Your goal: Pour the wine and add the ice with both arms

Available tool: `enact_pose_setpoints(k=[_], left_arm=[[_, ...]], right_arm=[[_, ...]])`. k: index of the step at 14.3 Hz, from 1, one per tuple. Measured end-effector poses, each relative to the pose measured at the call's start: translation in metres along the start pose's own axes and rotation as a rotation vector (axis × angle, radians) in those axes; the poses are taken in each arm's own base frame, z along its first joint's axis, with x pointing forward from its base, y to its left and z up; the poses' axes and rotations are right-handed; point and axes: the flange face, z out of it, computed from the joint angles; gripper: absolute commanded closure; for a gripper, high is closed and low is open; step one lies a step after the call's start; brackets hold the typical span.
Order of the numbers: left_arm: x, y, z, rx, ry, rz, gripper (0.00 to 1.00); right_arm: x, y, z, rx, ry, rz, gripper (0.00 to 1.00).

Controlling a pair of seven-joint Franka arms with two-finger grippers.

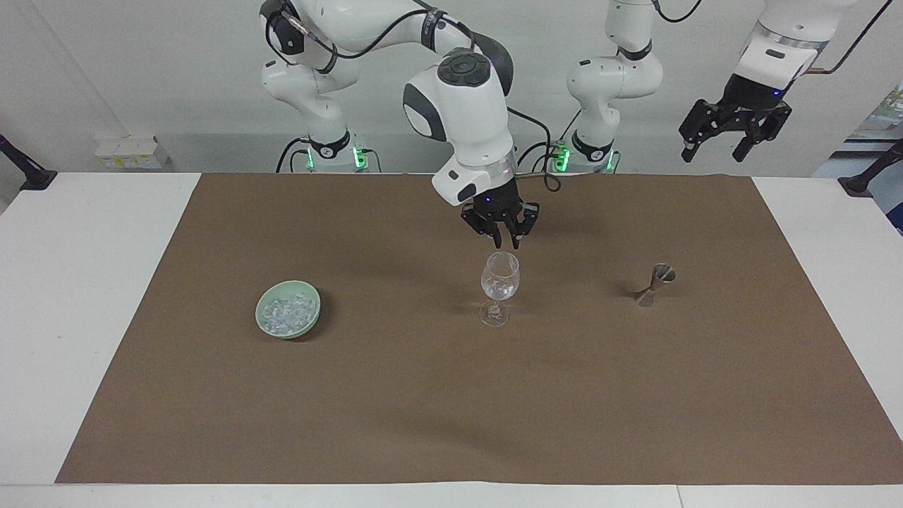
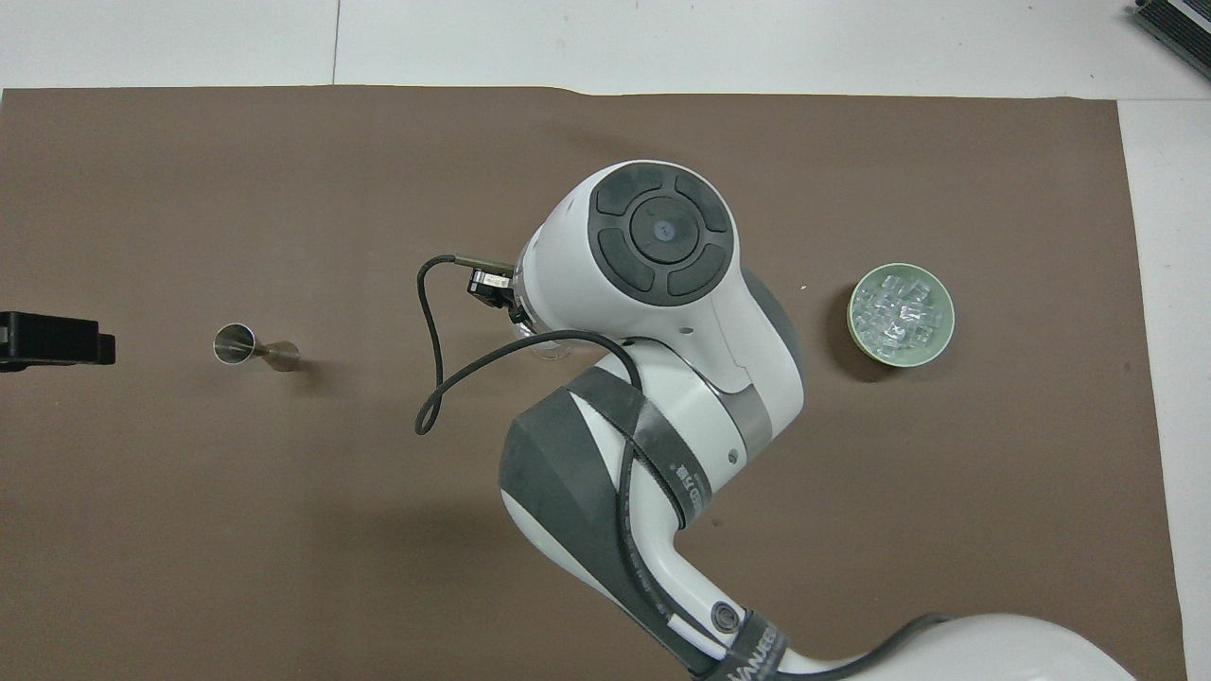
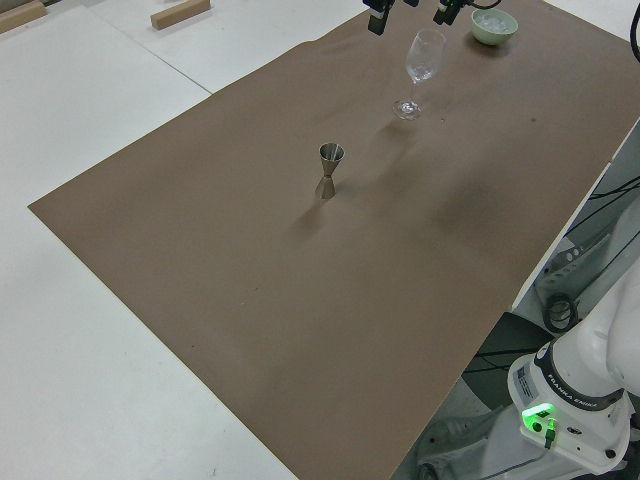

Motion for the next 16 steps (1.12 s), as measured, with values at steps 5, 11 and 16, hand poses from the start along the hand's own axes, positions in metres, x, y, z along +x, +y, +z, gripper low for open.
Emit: enact_pose_setpoints(k=[5,11,16], left_arm=[[-0.001,0.001,-0.001,0.004,0.004,0.006,0.0],[0.0,0.002,-0.009,0.009,0.021,0.012,0.0],[0.001,-0.001,-0.005,0.012,0.013,0.01,0.0]], right_arm=[[0.028,0.053,-0.058,-0.055,0.027,0.032,0.0],[0.037,0.135,-0.122,-0.155,0.042,-0.048,0.0],[0.032,0.168,-0.155,-0.211,0.016,-0.124,0.0]])
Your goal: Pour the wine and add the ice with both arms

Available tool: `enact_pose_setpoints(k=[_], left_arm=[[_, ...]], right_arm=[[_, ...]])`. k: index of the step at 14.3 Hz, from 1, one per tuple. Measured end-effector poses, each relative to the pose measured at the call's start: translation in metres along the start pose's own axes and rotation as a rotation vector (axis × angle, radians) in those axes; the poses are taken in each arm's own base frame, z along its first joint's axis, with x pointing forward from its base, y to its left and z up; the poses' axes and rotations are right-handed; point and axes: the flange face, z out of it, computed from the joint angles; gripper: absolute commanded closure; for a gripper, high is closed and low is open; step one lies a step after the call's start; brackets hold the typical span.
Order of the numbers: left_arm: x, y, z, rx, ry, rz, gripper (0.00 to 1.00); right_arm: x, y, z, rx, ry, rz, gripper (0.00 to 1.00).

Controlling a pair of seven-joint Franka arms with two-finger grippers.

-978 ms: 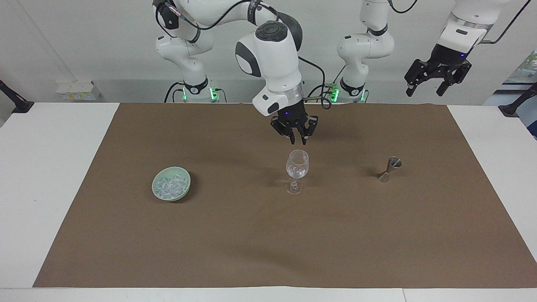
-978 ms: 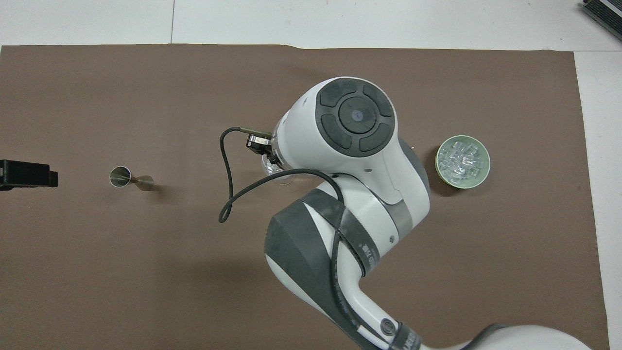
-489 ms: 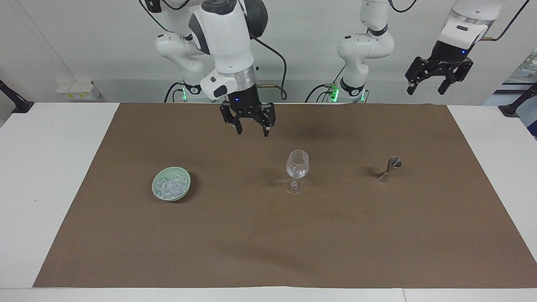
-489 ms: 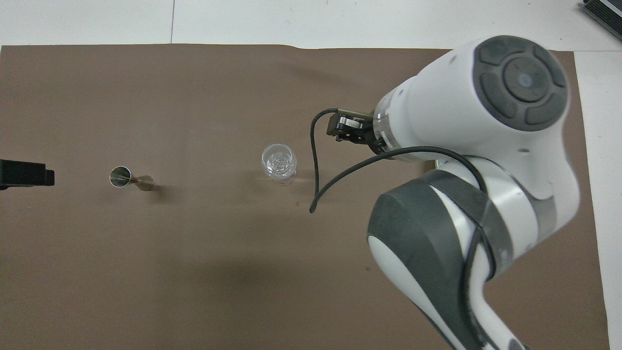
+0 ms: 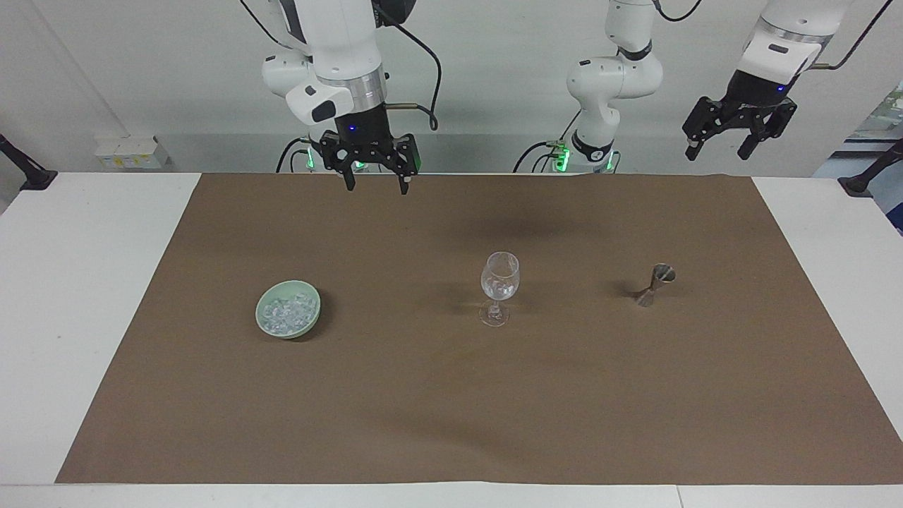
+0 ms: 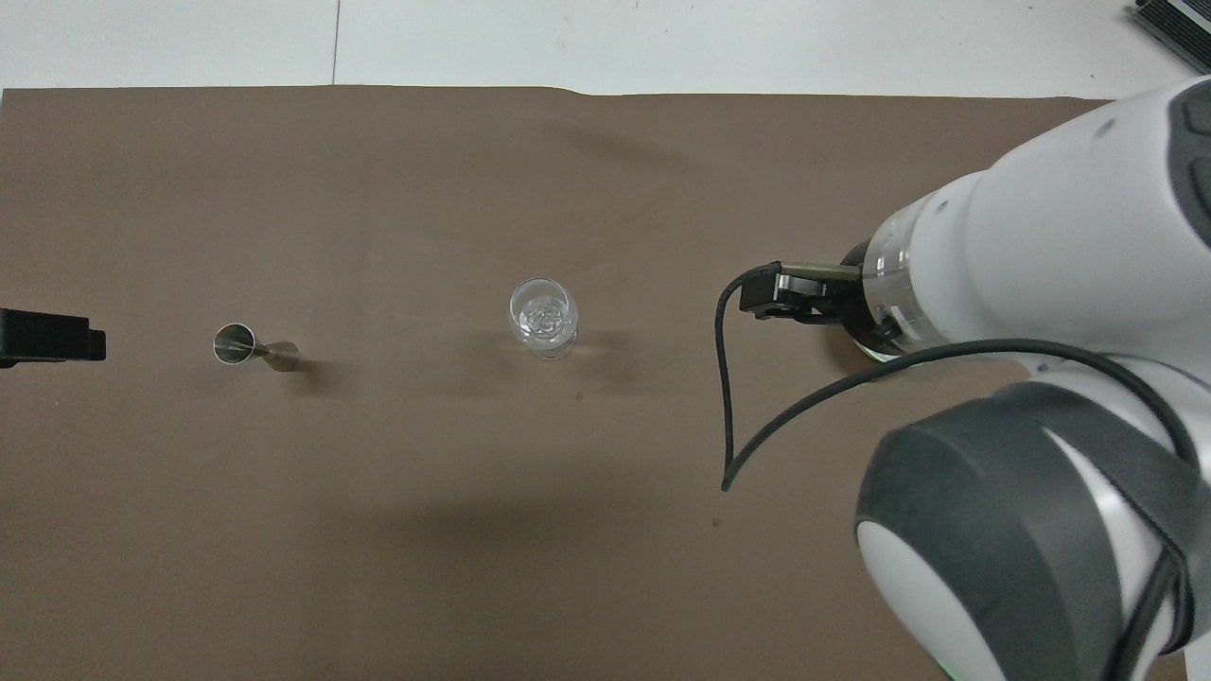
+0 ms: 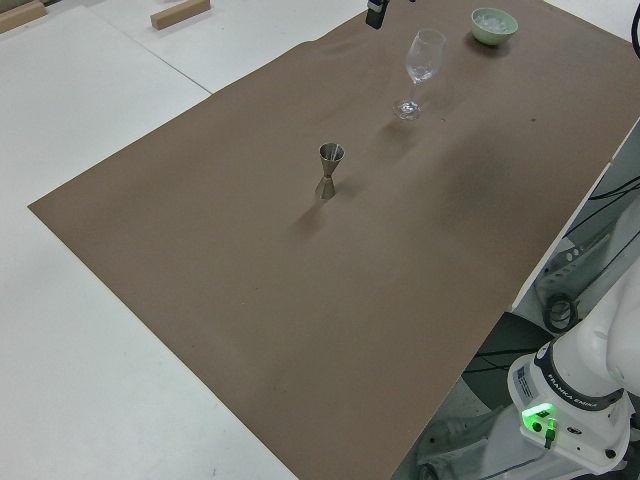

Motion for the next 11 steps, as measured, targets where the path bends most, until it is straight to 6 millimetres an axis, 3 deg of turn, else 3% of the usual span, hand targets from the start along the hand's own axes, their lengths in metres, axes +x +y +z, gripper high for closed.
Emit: enact_pose_setpoints(k=[6,9,11], left_arm=[[0.003,-0.011,0.004,0.001,-0.008,0.01,0.0],[0.007,-0.01,0.012,0.0,-0.025,0.021,0.0],[0.007,-0.007,0.011,0.001,-0.024,0.026,0.0]], right_arm=[[0.023,0.073,-0.013,-0.027,-0.007,-0.036,0.0],[0.021,0.112,-0.025,-0.054,-0.055,-0.011,0.0],[0.014,0.125,-0.028,-0.083,-0.098,0.005,0.0]])
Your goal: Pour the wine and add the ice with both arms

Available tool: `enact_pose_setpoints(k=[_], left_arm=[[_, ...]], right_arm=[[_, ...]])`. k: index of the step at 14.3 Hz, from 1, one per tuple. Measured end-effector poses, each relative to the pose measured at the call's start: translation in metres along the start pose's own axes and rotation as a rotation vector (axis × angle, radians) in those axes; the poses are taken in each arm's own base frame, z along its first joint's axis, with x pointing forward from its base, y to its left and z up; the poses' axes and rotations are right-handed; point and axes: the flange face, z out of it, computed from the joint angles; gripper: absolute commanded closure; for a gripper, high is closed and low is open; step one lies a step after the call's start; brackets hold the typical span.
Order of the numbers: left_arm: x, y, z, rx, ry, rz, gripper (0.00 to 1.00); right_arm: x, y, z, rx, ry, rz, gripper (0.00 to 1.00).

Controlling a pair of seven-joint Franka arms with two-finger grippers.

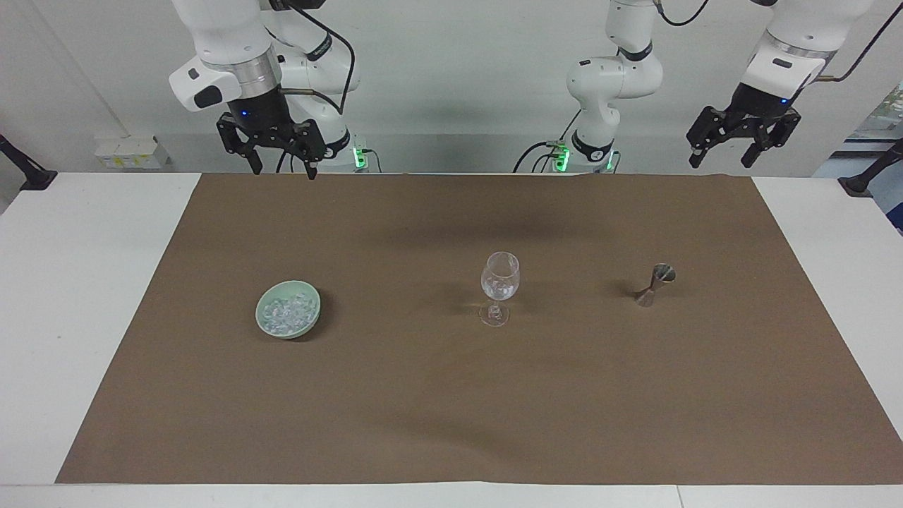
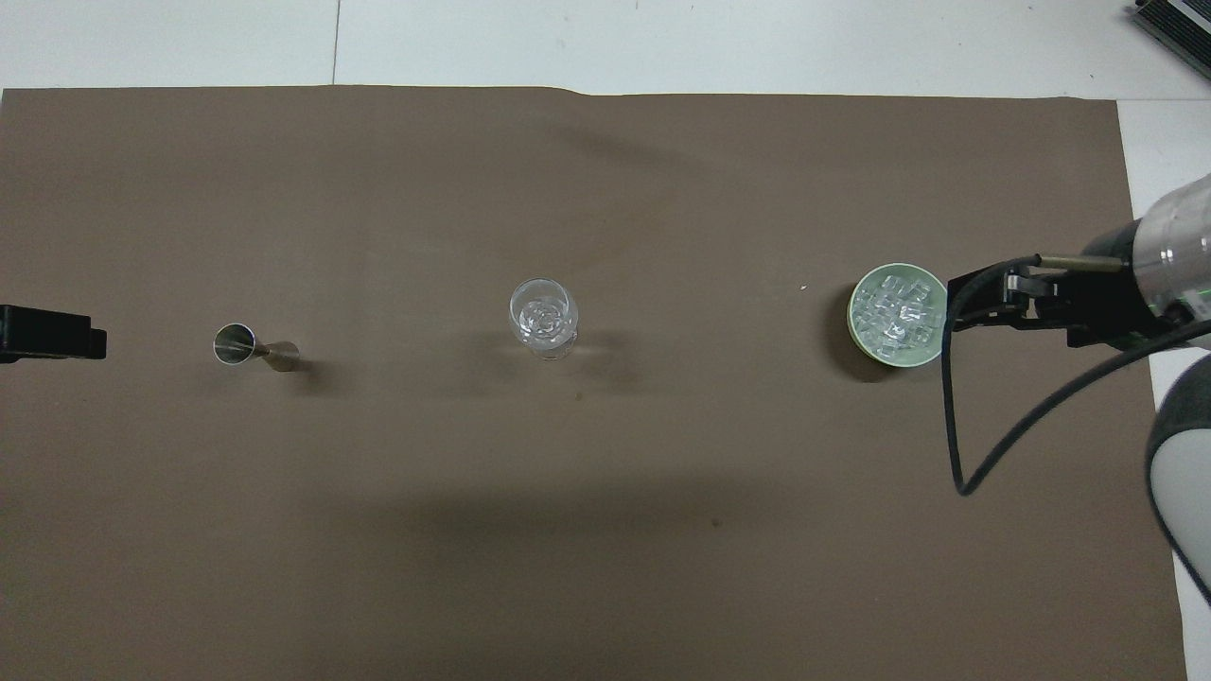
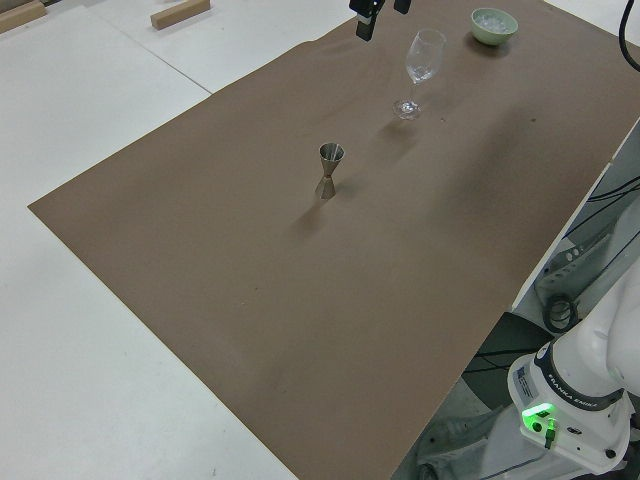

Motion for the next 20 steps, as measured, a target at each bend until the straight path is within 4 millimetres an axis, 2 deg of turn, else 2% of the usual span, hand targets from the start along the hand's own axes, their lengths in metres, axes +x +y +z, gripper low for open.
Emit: enact_pose_setpoints(k=[6,16,20], left_arm=[[-0.002,0.002,-0.009,0.0,0.018,0.003,0.0],[-0.001,0.0,-0.008,0.0,0.012,0.0,0.0],[0.006,-0.009,0.008,-0.006,-0.028,-0.013,0.0]], right_arm=[[0.003,0.024,0.0,-0.028,-0.008,0.014,0.0],[0.003,0.024,0.001,-0.029,-0.012,0.013,0.0],[0.003,0.024,0.002,-0.029,-0.012,0.013,0.0]])
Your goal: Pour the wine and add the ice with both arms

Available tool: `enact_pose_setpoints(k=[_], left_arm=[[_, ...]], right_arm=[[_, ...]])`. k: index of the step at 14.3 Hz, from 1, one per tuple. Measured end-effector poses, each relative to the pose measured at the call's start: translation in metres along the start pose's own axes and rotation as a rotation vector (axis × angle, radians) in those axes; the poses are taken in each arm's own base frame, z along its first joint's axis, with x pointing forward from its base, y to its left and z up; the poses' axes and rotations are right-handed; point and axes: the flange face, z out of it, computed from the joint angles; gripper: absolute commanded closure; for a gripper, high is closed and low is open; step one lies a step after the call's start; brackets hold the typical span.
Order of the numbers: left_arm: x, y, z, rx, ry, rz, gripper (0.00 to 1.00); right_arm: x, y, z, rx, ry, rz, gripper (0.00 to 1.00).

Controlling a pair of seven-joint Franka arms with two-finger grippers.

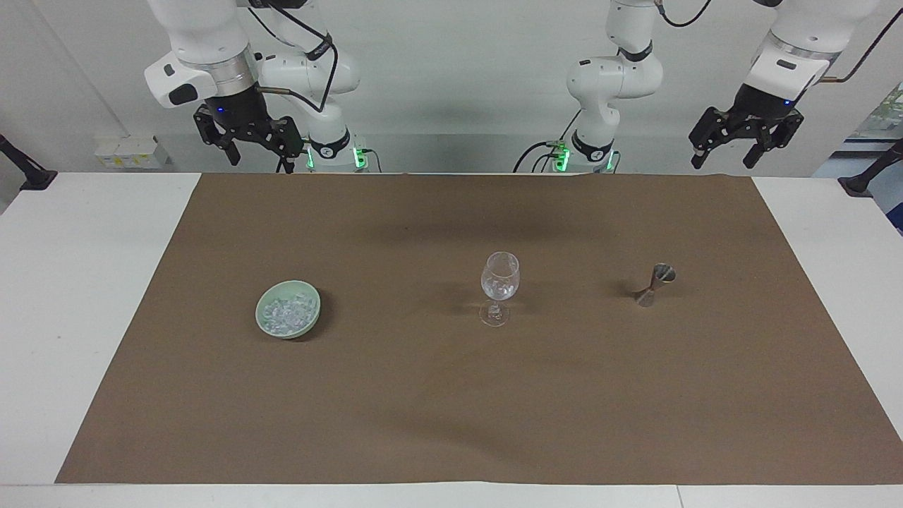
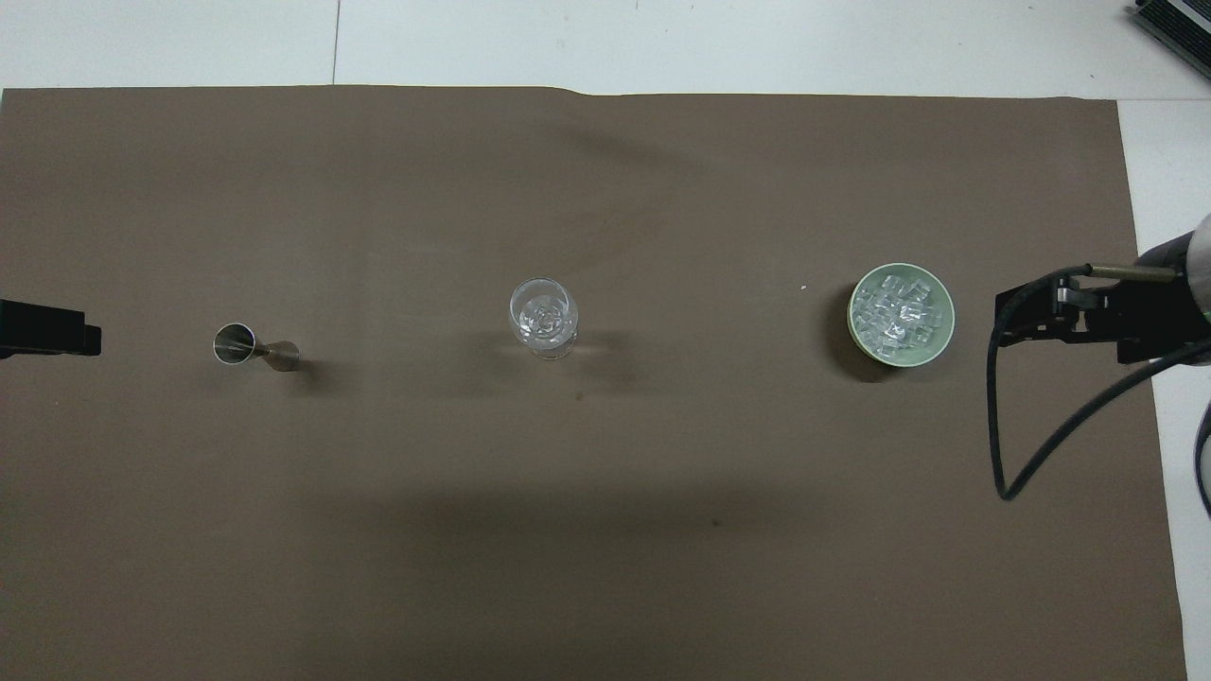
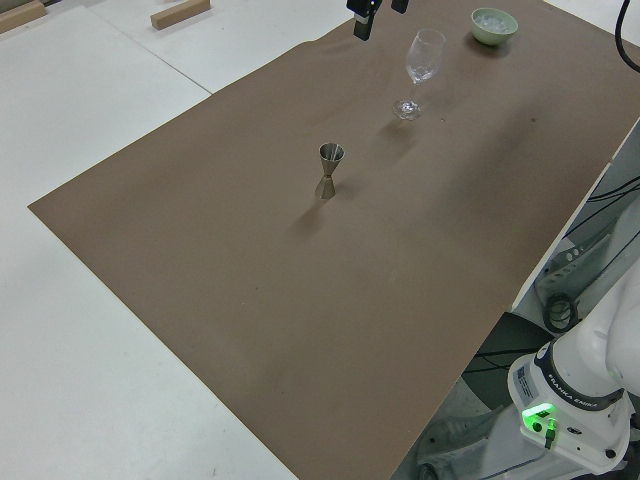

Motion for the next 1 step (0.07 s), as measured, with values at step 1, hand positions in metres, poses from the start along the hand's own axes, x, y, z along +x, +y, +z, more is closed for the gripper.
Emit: enact_pose_setpoints(k=[1], left_arm=[[0.0034,-0.0023,0.0048,-0.002,-0.018,-0.002,0.0]], right_arm=[[0.0,0.0,0.0,0.0,0.0,0.0,0.0]])
